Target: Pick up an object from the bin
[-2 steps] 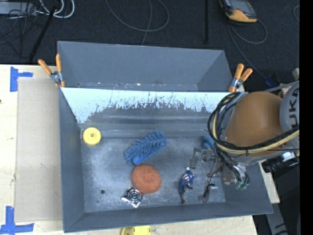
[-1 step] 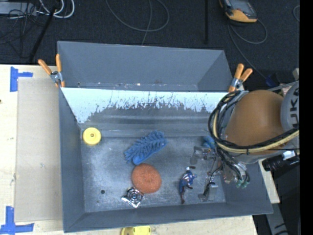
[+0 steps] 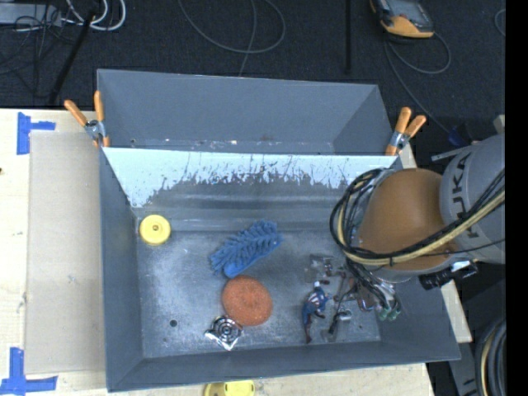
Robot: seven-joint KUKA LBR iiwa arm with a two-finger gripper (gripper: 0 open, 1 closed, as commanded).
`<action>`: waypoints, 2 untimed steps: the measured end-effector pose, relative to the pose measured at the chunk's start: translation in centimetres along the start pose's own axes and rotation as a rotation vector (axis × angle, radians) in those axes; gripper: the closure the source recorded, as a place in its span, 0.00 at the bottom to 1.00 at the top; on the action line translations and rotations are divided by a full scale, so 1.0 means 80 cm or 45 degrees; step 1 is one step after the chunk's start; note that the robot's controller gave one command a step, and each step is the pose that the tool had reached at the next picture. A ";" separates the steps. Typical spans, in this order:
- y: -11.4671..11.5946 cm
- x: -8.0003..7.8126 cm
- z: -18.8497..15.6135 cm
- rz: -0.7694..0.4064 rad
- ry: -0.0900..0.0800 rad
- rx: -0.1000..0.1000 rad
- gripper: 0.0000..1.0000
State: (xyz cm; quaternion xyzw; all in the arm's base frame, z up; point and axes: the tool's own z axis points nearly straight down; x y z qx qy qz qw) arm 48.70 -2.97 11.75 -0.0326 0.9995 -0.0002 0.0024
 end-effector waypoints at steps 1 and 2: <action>-0.010 -0.029 0.047 -0.045 0.004 -0.002 1.00; -0.010 -0.029 0.047 -0.046 0.004 -0.002 1.00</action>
Offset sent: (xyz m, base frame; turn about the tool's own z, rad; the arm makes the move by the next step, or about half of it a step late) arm 0.0000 0.0000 0.0000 0.0000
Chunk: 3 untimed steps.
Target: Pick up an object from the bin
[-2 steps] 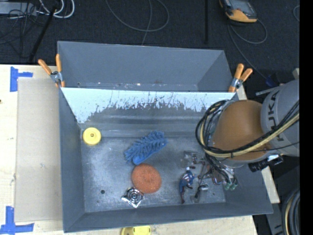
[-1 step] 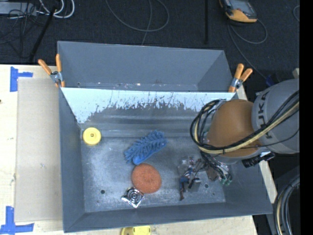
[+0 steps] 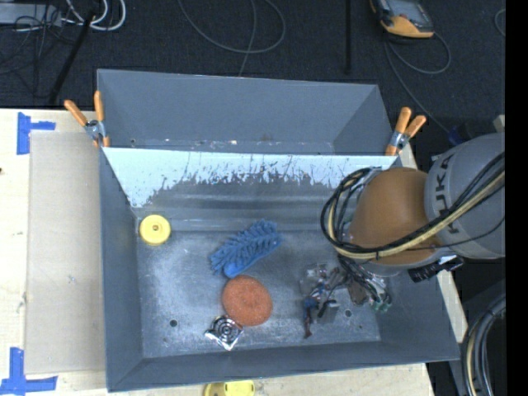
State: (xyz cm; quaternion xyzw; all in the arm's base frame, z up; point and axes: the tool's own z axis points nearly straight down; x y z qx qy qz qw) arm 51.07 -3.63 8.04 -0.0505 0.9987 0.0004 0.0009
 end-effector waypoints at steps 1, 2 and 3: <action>0.013 -0.048 -0.110 0.002 0.002 0.001 1.00; 0.013 -0.048 -0.110 0.002 0.002 0.001 1.00; 0.017 -0.030 -0.320 0.008 -0.007 0.002 1.00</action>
Offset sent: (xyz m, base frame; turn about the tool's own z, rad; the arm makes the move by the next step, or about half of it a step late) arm 0.0000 0.0000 0.0000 0.0000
